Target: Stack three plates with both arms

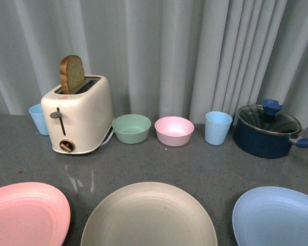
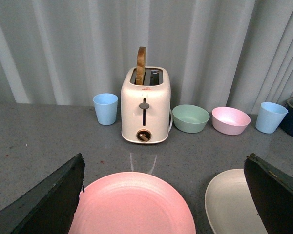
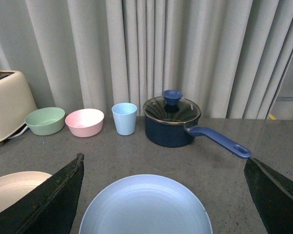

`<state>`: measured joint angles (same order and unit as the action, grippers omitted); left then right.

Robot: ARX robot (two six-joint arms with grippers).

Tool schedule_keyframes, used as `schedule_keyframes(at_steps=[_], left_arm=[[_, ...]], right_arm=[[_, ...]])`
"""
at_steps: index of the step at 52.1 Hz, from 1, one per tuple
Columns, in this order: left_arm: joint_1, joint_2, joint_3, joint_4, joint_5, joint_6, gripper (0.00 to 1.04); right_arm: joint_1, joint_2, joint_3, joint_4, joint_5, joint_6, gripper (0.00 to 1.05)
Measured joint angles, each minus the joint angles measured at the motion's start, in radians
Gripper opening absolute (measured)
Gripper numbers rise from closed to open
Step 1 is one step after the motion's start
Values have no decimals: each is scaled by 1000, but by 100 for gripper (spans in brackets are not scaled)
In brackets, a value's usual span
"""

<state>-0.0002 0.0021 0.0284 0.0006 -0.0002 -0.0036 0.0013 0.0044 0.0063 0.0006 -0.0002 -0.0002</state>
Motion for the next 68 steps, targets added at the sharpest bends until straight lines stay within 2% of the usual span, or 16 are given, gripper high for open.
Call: schedule_keyframes(at_steps=[31,34,35,42,47,50,57,68], left_arm=[[0,2,1,-2,1,-1,98],[0,138,78,-186,26,-121,98],[5,208,100,-197,40,-143,98],[84,595,191,-8,163,-127,98],[145,824,239,133,196,-48,98],[173,929,265,167,199,-3,98],[281,1238,367,168,218,176,98],[358,1447,496,119,290,298,98]], right_arm=[[0,0,0,0,0,0,97],[0,0,0,0,0,0,97],[0,0,0,0,0,0,97],[0,0,0,0,-1,0,97],[0,0,0,0,0,0,97],[0,0,0,0,0,0,97],[0,0,0,0,0,0,97],[0,0,0,0,0,0,97]])
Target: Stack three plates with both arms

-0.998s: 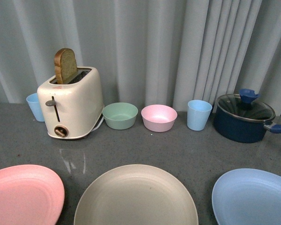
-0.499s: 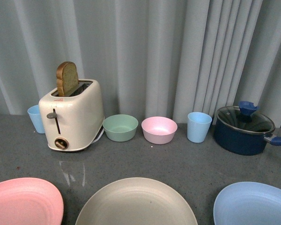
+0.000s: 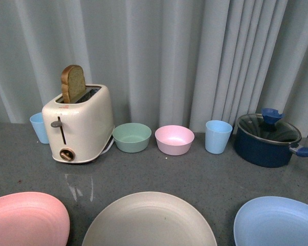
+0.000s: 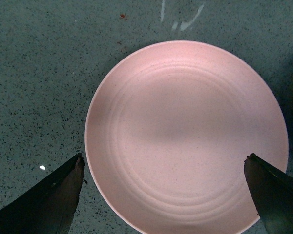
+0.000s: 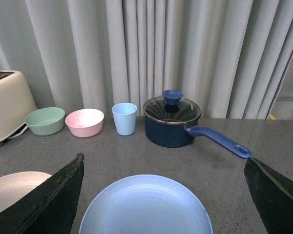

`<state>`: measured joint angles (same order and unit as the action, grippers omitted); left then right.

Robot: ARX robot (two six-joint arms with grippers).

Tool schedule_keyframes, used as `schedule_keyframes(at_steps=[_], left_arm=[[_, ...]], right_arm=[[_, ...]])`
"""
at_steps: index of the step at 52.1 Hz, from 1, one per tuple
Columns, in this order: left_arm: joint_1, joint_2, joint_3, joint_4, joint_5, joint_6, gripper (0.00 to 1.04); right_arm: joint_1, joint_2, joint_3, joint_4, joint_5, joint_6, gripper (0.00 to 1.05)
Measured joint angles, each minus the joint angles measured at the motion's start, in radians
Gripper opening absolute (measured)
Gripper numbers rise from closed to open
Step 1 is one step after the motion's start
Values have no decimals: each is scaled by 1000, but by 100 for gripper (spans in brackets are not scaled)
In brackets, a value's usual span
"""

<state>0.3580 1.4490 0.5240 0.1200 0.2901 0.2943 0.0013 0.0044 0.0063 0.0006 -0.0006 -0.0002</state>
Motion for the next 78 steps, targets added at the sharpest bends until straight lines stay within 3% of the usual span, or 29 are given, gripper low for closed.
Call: schedule_keyframes(at_steps=[17,29,38,47,78], left_arm=[[59,357,241,-76,32,101,98],[79,517,383,-74,2,125,98],[102,605,487,-162,14,158,98],[112,625,532,-247,73,181,98],[90,698,580,-276,96,195,98]], right_arm=[[0,0,0,0,0,0,97],[0,0,0,0,0,0,97],[0,0,0,0,0,0,97],[0,0,0,0,0,0,97],[0,0,0,0,0,0,97]])
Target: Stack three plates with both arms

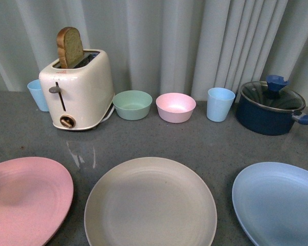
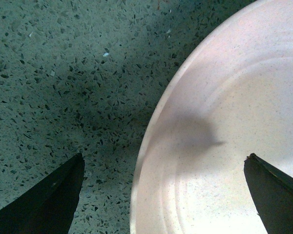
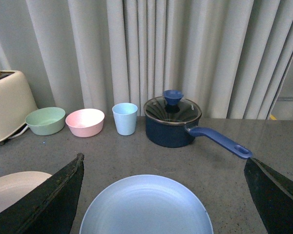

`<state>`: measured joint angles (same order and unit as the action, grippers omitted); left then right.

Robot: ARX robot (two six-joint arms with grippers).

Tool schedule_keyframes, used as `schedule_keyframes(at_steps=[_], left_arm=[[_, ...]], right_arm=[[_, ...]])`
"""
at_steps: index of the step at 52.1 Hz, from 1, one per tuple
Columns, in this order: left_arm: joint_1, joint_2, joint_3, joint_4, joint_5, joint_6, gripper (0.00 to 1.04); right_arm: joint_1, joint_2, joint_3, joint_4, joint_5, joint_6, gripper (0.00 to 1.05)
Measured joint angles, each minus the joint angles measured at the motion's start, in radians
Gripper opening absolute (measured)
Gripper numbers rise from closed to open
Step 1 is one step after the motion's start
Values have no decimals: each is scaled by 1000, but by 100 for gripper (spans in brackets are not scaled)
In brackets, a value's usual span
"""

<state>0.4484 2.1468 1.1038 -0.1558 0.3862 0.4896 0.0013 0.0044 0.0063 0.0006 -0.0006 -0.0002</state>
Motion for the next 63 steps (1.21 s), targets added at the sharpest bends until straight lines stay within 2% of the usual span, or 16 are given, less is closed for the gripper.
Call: schedule_keyframes(at_steps=[34,37,44,51,56,59,63], left_arm=[[7,26,20,-32,-14,23,98],[6,28,21,-33,-29,24,89],[6,34,23,-34,-64,31,60],[6,35,23,-33,-71,30,41],[3,34,23,-40,-57,24,22],[4,27,25,-50,-45,17,13],[8,18,27,-66,-24,6,8]], right_arm=[[0,0,0,0,0,0,97],[0,0,0,0,0,0,97],[0,0,0,0,0,0,97],[0,0,0,0,0,0,97],[0,0,0,0,0,0,97],[0,0,0,0,0,0,97],[0,0,0,0,0,0,97]])
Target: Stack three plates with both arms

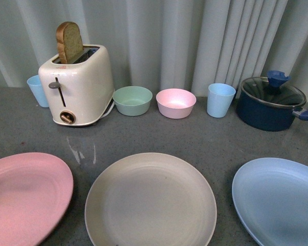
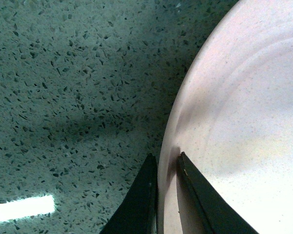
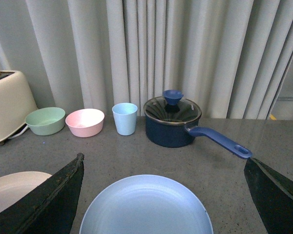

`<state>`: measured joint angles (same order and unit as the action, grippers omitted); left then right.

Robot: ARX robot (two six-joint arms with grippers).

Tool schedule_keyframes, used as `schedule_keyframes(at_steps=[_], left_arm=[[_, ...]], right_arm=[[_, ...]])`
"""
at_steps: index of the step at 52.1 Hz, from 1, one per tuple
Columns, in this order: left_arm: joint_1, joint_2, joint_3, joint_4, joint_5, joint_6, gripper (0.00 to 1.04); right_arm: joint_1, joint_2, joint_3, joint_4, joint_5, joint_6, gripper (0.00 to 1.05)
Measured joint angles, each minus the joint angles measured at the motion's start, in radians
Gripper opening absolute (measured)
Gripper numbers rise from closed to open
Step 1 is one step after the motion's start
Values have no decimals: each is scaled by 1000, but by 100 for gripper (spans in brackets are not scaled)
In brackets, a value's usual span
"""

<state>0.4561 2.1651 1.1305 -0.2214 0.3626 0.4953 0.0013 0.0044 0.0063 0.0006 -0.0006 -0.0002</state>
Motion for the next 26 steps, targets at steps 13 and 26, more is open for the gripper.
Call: schedule_keyframes(at_steps=[13,26], left_arm=[[17,-61,11,-54,37,-9,5],[59,-148,66,-124,53,-17,4]], right_arm=[[0,0,0,0,0,0,97],[0,0,0,0,0,0,97]])
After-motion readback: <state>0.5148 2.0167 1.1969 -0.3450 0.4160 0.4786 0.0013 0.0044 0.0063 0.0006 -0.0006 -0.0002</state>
